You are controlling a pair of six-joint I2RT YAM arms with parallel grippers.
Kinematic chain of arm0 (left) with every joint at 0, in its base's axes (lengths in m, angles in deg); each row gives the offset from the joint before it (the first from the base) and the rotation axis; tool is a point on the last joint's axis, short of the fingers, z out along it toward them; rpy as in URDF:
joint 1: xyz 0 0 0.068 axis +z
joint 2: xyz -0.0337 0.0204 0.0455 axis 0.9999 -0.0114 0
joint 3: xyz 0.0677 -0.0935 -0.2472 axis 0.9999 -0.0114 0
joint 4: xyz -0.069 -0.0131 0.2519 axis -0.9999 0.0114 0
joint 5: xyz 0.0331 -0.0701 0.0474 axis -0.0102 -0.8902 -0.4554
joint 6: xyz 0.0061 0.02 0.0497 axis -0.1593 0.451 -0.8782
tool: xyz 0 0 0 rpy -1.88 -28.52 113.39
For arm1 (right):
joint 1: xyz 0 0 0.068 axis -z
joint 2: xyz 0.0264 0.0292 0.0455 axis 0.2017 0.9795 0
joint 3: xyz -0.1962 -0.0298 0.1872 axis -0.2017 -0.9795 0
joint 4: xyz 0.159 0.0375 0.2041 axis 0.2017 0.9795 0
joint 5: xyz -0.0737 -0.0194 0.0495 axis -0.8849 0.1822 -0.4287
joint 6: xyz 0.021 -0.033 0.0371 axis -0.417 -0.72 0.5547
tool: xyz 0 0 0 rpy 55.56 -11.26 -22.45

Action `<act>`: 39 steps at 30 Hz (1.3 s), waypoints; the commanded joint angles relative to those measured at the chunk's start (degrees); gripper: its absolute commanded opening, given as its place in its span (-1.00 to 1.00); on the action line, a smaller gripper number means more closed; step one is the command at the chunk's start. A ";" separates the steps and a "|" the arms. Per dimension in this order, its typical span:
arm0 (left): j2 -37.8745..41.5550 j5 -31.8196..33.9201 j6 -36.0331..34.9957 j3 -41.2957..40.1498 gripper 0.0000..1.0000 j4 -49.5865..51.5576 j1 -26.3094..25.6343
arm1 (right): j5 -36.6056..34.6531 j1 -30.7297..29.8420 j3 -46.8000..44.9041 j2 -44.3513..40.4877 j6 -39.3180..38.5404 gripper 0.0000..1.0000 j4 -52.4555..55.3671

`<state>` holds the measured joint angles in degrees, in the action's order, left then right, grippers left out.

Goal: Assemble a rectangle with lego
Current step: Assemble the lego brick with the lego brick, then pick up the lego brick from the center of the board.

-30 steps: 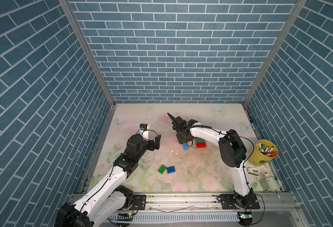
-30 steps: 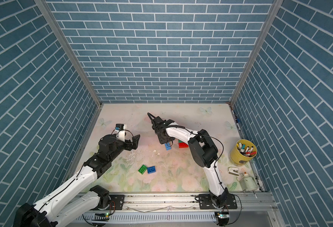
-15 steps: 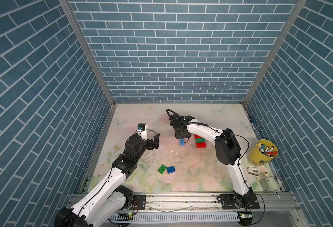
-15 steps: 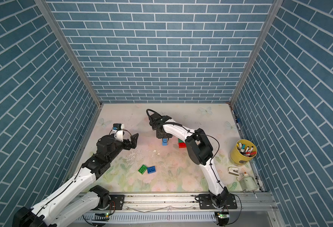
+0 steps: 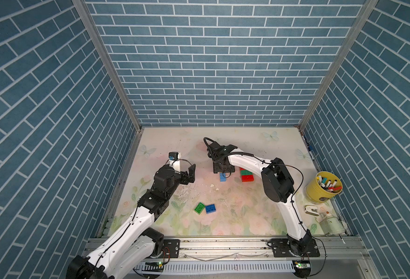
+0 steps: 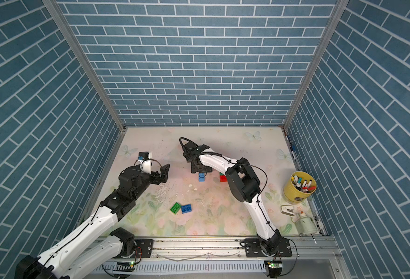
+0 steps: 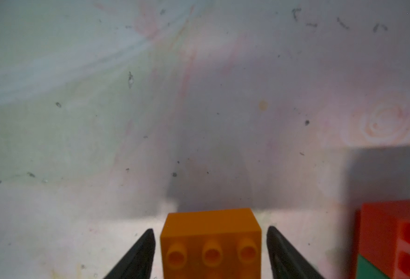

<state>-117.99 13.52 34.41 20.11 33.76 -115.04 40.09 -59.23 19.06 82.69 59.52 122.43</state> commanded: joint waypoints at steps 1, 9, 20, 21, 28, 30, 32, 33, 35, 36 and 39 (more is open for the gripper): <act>0.57 1.10 0.32 0.88 1.00 2.51 -0.92 | 0.76 -0.14 -1.19 -7.77 0.09 0.61 -0.89; -0.60 -0.15 -8.36 5.82 1.00 8.66 -12.15 | 4.79 6.26 -8.84 -24.54 -3.82 0.61 -0.05; -22.27 0.50 -32.11 18.04 0.88 33.40 -33.73 | 16.75 22.52 -27.93 -46.64 -9.08 0.51 -1.86; -24.92 -0.02 -33.05 19.07 0.80 35.73 -34.10 | 16.78 23.26 -29.71 -47.92 -8.88 0.51 -2.72; -34.27 1.07 -36.17 21.34 0.63 40.20 -34.83 | 22.35 26.86 -35.96 -51.95 -9.26 0.51 -6.01; -35.83 1.56 -36.36 21.68 0.62 40.80 -34.86 | 23.13 27.60 -36.74 -52.35 -9.52 0.51 -6.44; -37.90 1.32 -36.08 22.34 0.57 41.92 -34.85 | 23.55 28.36 -37.22 -52.68 -9.65 0.51 -6.75; -38.92 0.64 -35.92 22.90 0.54 42.79 -34.83 | 23.71 28.75 -37.49 -52.87 -9.75 0.51 -6.94; -40.50 0.36 -35.36 23.50 0.51 43.39 -34.86 | 23.99 29.55 -37.91 -53.21 -9.83 0.51 -7.27; -41.32 0.21 -35.20 23.69 0.50 43.60 -34.80 | 24.15 29.94 -38.19 -53.48 -9.83 0.51 -7.53; -43.92 0.50 -34.86 24.24 0.34 44.00 -34.82 | 24.64 30.87 -38.85 -54.15 -9.83 0.51 -8.03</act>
<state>-159.93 14.13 -0.45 43.32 74.91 -149.55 63.52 -29.13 -18.95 30.30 50.98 115.63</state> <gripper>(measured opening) 0.685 0.756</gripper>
